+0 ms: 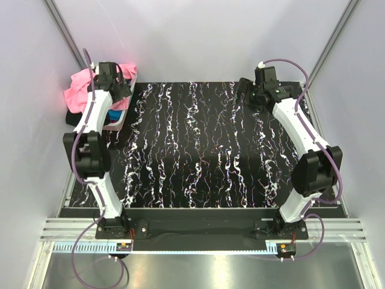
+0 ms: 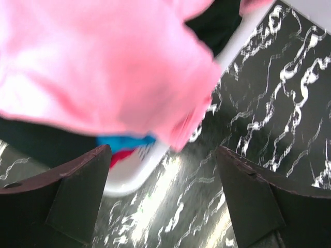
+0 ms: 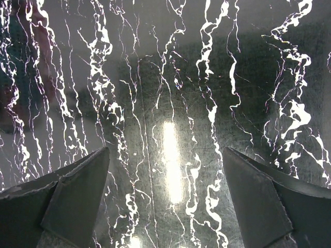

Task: Fold and stack the t-shirts
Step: Grab the tshirt from the pile, then move the tshirt to the center of the board

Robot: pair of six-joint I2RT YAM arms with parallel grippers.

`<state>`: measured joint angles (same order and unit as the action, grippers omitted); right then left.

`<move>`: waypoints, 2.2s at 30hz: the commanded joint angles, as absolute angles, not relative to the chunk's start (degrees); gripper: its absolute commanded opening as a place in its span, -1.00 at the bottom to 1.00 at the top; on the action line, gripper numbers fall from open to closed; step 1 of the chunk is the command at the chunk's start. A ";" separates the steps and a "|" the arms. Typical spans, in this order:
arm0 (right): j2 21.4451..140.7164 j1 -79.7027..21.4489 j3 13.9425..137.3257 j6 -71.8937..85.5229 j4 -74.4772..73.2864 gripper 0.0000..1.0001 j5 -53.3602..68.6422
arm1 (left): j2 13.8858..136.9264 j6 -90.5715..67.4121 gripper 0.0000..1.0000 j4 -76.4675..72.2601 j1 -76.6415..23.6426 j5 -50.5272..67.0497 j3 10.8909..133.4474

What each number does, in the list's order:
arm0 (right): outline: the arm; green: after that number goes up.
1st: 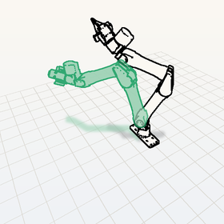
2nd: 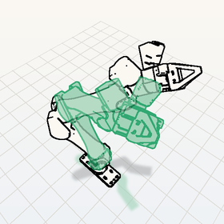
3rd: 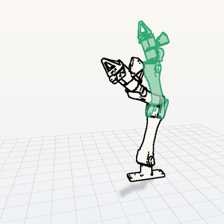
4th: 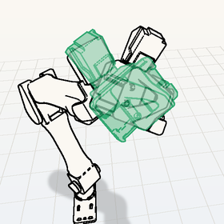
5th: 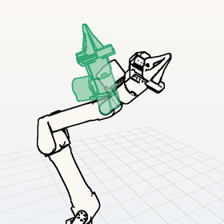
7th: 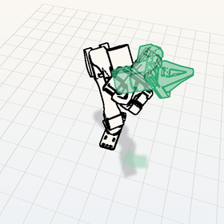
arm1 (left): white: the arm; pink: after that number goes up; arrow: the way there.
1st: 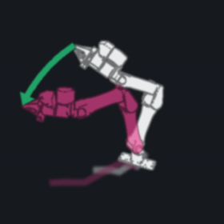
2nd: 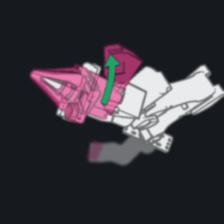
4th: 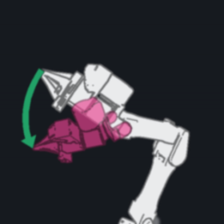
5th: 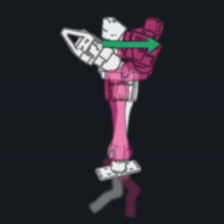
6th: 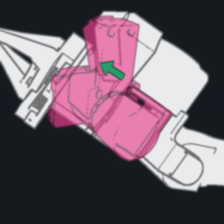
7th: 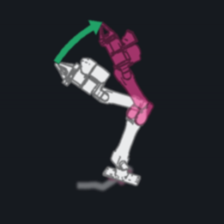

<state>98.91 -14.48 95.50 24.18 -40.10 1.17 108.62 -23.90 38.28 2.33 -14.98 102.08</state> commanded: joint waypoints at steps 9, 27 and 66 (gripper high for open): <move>96.33 -14.77 97.20 21.71 -38.76 0.97 0.26 | 116.63 -26.27 0.53 38.23 2.37 -25.04 113.12; 100.19 -14.85 100.72 21.62 -40.08 0.97 0.26 | 111.36 -27.60 -1.00 39.46 2.02 -25.32 109.07; 94.83 -14.77 95.01 30.33 -43.07 0.93 -13.63 | 80.41 -18.28 0.97 33.31 -27.95 -26.73 88.24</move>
